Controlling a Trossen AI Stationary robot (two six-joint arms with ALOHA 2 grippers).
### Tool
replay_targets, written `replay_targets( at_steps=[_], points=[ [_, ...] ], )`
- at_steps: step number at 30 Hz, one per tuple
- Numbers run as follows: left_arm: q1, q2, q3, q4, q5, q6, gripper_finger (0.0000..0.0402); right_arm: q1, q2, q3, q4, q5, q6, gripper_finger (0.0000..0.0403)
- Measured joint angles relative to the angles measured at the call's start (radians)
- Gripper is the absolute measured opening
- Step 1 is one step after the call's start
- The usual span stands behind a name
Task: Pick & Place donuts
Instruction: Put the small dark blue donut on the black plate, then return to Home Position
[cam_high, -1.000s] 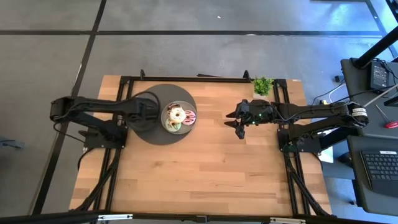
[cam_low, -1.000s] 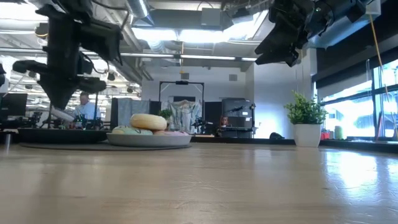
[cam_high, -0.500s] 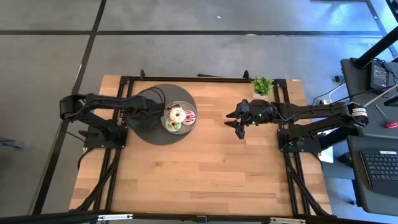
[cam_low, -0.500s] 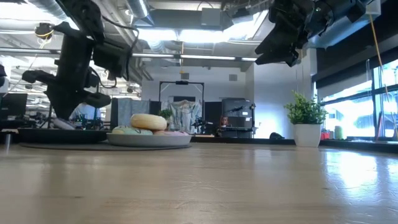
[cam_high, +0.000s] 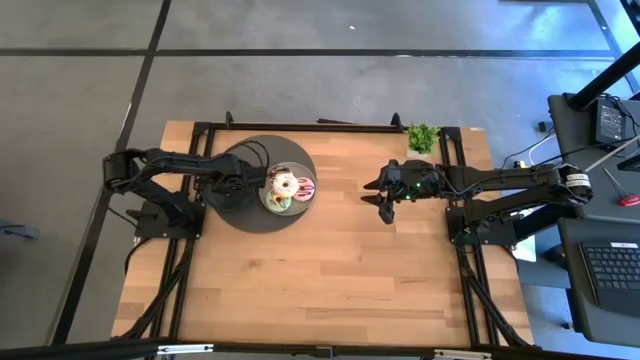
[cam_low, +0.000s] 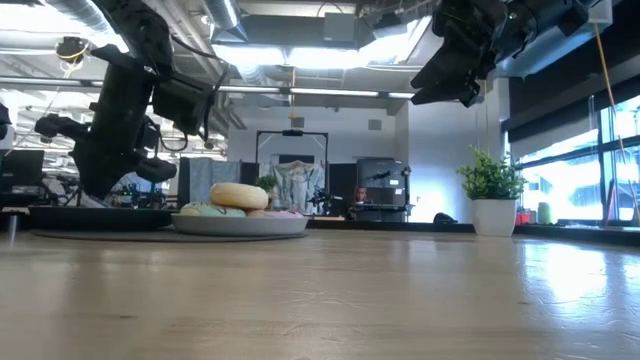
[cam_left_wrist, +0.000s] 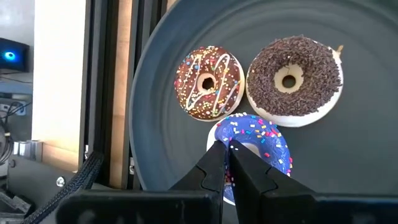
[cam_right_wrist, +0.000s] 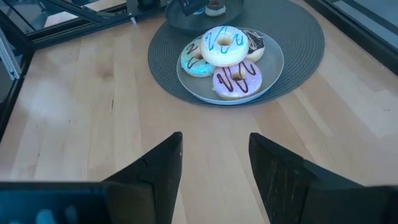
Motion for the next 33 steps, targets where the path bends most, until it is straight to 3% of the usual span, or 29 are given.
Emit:
replay_targets(
  at_steps=[8, 26, 30, 33],
  points=[
    [0.0, 0.0, 0.0, 0.0, 0.009, 0.007, 0.002, 0.0, 0.0, 0.0, -0.001, 0.0, -0.003, 0.0186],
    [-0.001, -0.014, 0.027, -0.016, 0.007, -0.03, 0.0081, 0.0, 0.0, 0.0, -0.001, 0.0, -0.021, 0.0186],
    [-0.031, -0.054, 0.119, 0.039, 0.013, 0.148, 0.008, 0.0, -0.001, 0.0, -0.001, 0.0, -0.022, 0.0186],
    [-0.075, -0.09, 0.178, 0.278, 0.088, 0.38, 0.0077, 0.0, -0.006, 0.0, 0.0, 0.0, 0.002, 0.0186]
  ],
)
